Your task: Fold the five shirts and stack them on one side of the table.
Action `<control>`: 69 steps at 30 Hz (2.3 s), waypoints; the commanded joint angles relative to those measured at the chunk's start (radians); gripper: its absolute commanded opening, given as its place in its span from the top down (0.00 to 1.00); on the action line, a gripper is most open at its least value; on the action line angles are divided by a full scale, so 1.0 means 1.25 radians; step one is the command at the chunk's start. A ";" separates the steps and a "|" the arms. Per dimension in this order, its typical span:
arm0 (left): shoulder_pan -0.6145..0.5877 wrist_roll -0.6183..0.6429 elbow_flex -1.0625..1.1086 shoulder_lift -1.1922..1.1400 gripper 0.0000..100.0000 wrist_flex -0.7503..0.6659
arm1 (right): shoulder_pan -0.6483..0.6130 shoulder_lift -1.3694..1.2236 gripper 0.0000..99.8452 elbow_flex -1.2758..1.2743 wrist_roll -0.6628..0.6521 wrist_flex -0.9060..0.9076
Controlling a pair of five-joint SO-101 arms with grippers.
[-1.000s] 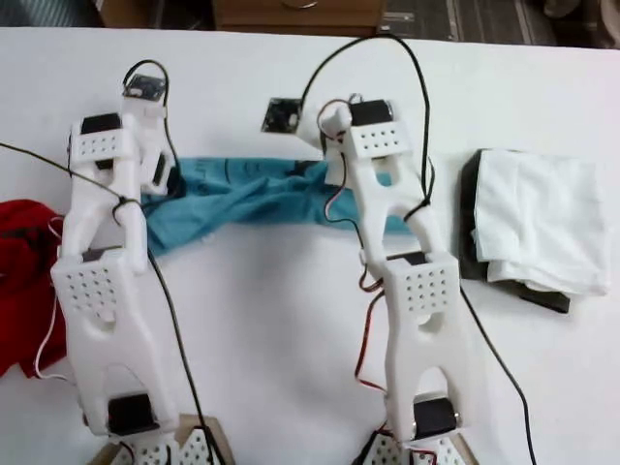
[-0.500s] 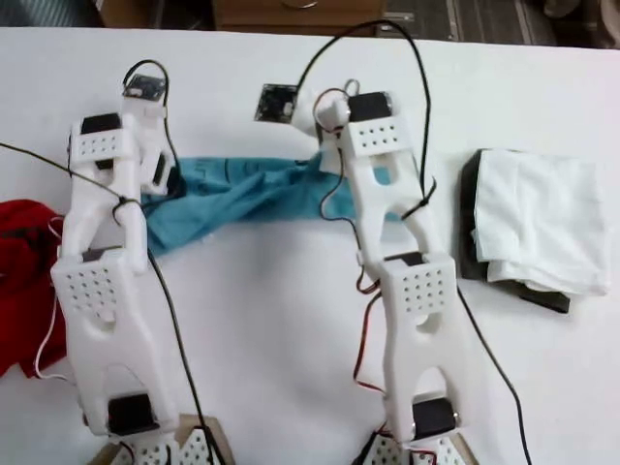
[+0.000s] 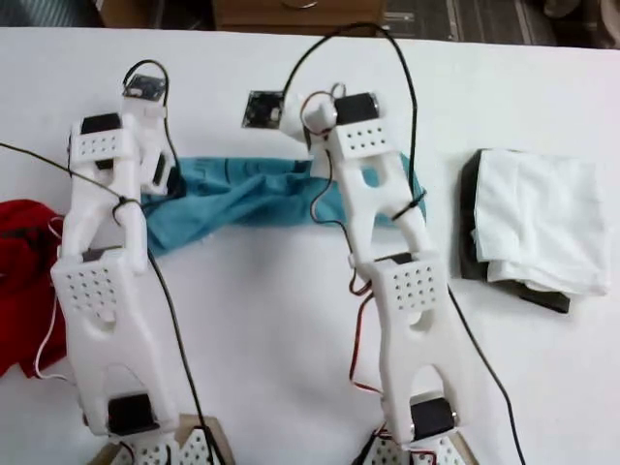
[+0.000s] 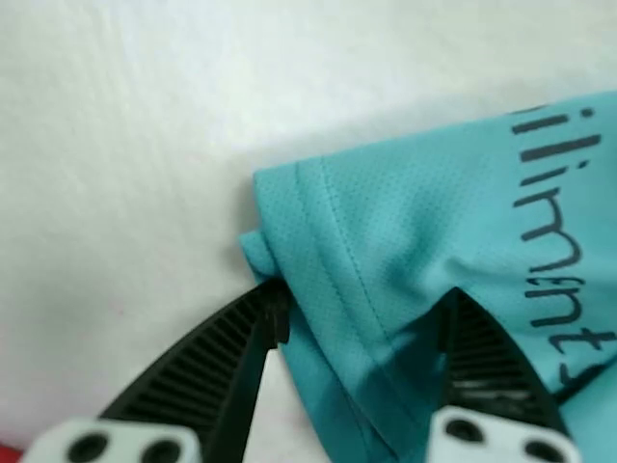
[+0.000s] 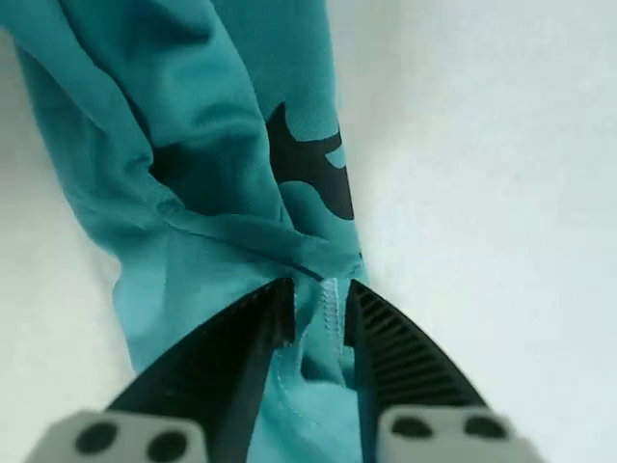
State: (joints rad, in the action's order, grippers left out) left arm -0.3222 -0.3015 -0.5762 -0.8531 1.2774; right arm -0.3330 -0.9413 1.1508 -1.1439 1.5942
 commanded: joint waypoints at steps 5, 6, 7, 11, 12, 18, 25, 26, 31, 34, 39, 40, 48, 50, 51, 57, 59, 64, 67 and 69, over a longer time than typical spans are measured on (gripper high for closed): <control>0.006 -0.007 -0.018 -0.002 0.74 -0.034 | 0.078 0.004 0.90 0.206 0.036 0.090; 0.006 -0.007 -0.018 -0.002 0.74 -0.034 | 0.090 0.003 0.92 0.193 0.039 0.090; 0.006 -0.007 -0.018 -0.002 0.74 -0.034 | 0.101 0.003 0.95 0.173 0.041 0.091; 0.006 -0.007 -0.018 -0.002 0.74 -0.034 | 0.122 0.009 0.98 0.075 0.042 0.091; 0.006 -0.007 -0.018 -0.002 0.74 -0.034 | 0.123 0.009 0.98 0.053 0.042 0.091; 0.006 -0.007 -0.018 -0.002 0.74 -0.034 | 0.111 0.002 0.98 -0.042 0.042 0.089; 0.006 -0.007 -0.018 -0.002 0.74 -0.034 | 0.125 -0.063 0.98 -0.058 0.041 0.082; 0.006 -0.007 -0.018 -0.002 0.74 -0.034 | 0.129 -0.066 0.98 -0.053 0.042 0.082; 0.006 -0.006 -0.018 -0.001 0.74 -0.034 | 0.128 -0.003 0.98 0.027 0.044 0.084; 0.006 -0.007 -0.018 0.001 0.73 -0.033 | 0.118 0.075 0.98 0.044 0.047 0.089; 0.006 -0.005 -0.025 0.012 0.73 -0.028 | 0.087 0.174 0.98 -0.026 0.103 0.090; 0.007 -0.004 -0.033 0.020 0.73 -0.018 | 0.077 0.177 0.98 -0.047 0.103 0.089; 0.042 -0.004 -0.153 0.066 0.73 0.160 | 0.001 0.208 0.98 -0.088 0.130 0.089; 0.042 -0.004 -0.191 0.066 0.73 0.210 | 0.002 0.255 0.98 -0.080 0.162 0.089; 0.042 -0.007 -0.212 0.065 0.73 0.236 | 0.006 0.287 0.98 -0.081 0.171 0.089; 0.041 -0.015 -0.332 0.060 0.73 0.362 | 0.023 0.541 0.98 -0.162 0.191 0.093; 0.042 -0.032 -0.341 0.058 0.73 0.385 | 0.048 0.651 0.98 -0.225 0.199 0.093; 0.022 -0.037 -0.258 0.032 0.73 0.371 | 0.177 0.935 0.98 -0.430 0.196 0.093; 0.007 -0.033 -0.228 -0.015 0.73 0.339 | 0.272 1.064 0.98 -0.563 0.196 0.089; -0.001 -0.032 -0.228 -0.039 0.73 0.317 | 0.322 1.123 0.98 -0.647 0.199 0.087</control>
State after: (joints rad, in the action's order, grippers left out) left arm -0.3023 -0.3368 -0.8631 -0.8961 1.7070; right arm -0.0153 0.3153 0.4618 -0.9014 1.7001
